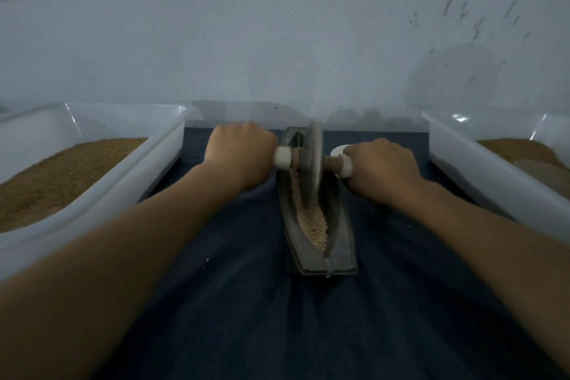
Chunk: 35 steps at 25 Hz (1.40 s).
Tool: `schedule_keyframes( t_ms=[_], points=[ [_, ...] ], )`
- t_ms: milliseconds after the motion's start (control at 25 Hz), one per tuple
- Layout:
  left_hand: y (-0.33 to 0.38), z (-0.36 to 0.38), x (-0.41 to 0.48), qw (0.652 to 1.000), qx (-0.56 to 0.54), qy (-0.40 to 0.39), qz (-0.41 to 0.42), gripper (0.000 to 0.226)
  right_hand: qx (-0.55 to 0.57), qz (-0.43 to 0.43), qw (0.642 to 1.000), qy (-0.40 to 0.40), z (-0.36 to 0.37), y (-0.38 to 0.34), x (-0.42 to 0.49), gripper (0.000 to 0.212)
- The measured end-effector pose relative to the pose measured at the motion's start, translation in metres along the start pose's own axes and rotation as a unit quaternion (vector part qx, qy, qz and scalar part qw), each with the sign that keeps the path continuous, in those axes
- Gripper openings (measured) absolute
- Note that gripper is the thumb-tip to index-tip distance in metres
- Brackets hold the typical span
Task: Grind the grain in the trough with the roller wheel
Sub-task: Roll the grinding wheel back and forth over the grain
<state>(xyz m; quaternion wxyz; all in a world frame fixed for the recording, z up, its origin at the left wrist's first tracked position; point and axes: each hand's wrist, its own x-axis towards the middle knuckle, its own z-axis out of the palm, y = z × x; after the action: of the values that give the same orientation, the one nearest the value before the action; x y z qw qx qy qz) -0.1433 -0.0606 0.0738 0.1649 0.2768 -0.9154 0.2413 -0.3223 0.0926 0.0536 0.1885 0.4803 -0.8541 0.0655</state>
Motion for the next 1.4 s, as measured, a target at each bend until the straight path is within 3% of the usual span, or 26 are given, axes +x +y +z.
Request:
schedule_keyframes(
  t_ms=[120, 160, 240, 400, 520, 600, 720, 760, 880, 960, 1040, 1080, 1160, 1240, 1280, 1400],
  points=[
    [-0.012, 0.006, -0.056, 0.995, -0.039, 0.087, 0.041, 0.022, -0.087, -0.11, 0.97, 0.2, -0.01, 0.011, -0.045, 0.032],
    [-0.016, 0.008, -0.067, 0.99, -0.05, 0.117, 0.056, 0.025, -0.089, -0.133, 0.962, 0.221, -0.016, 0.015, -0.048, 0.035],
    [-0.016, 0.01, -0.063, 0.99, -0.035, 0.128, 0.046, 0.031, -0.107, -0.123, 0.969, 0.186, -0.014, 0.012, -0.042, 0.032],
    [-0.002, 0.02, -0.008, 0.997, -0.054, 0.019, -0.052, 0.01, -0.085, -0.019, 0.995, 0.058, -0.005, -0.015, 0.01, 0.012],
    [-0.006, 0.024, 0.01, 0.99, -0.105, -0.06, -0.067, 0.007, -0.081, -0.029, 0.996, 0.029, -0.012, -0.016, 0.028, 0.012],
    [-0.01, 0.023, -0.018, 0.997, -0.074, 0.006, -0.029, 0.012, -0.081, -0.079, 0.993, 0.046, -0.013, -0.005, 0.006, 0.018],
    [-0.013, 0.006, -0.056, 0.986, -0.006, 0.159, 0.054, 0.029, -0.078, -0.111, 0.976, 0.171, -0.009, 0.008, -0.042, 0.026],
    [-0.014, 0.003, -0.05, 0.984, 0.006, 0.169, 0.055, 0.029, -0.069, -0.107, 0.977, 0.171, -0.007, 0.01, -0.043, 0.025],
    [0.001, 0.009, -0.025, 0.998, 0.015, 0.059, -0.003, 0.007, -0.062, -0.036, 0.993, 0.095, 0.002, -0.003, -0.013, 0.022],
    [0.006, 0.006, 0.007, 0.999, 0.0, -0.014, -0.047, 0.011, -0.023, 0.005, 0.999, 0.031, 0.001, -0.012, 0.017, 0.02],
    [0.007, 0.001, 0.024, 0.999, 0.001, -0.033, -0.034, 0.015, 0.011, 0.025, 0.999, -0.018, 0.001, -0.011, 0.027, 0.016],
    [0.007, -0.003, 0.018, 0.999, 0.01, -0.028, -0.016, 0.013, 0.012, 0.018, 1.0, -0.02, 0.002, -0.007, 0.018, 0.012],
    [0.003, -0.003, -0.009, 0.999, 0.013, 0.042, 0.025, 0.008, -0.013, -0.038, 0.996, 0.083, 0.007, 0.005, -0.015, 0.019],
    [-0.002, -0.003, -0.044, 0.991, -0.001, 0.118, 0.066, 0.026, -0.038, -0.086, 0.975, 0.201, 0.004, 0.009, -0.048, 0.027],
    [-0.007, -0.004, -0.049, 0.987, -0.011, 0.142, 0.072, 0.033, -0.045, -0.103, 0.968, 0.222, 0.003, 0.013, -0.052, 0.026],
    [0.0, 0.009, -0.037, 0.997, 0.001, 0.08, 0.017, 0.033, -0.103, -0.074, 0.979, 0.157, 0.005, 0.003, -0.028, 0.021]
  ],
)
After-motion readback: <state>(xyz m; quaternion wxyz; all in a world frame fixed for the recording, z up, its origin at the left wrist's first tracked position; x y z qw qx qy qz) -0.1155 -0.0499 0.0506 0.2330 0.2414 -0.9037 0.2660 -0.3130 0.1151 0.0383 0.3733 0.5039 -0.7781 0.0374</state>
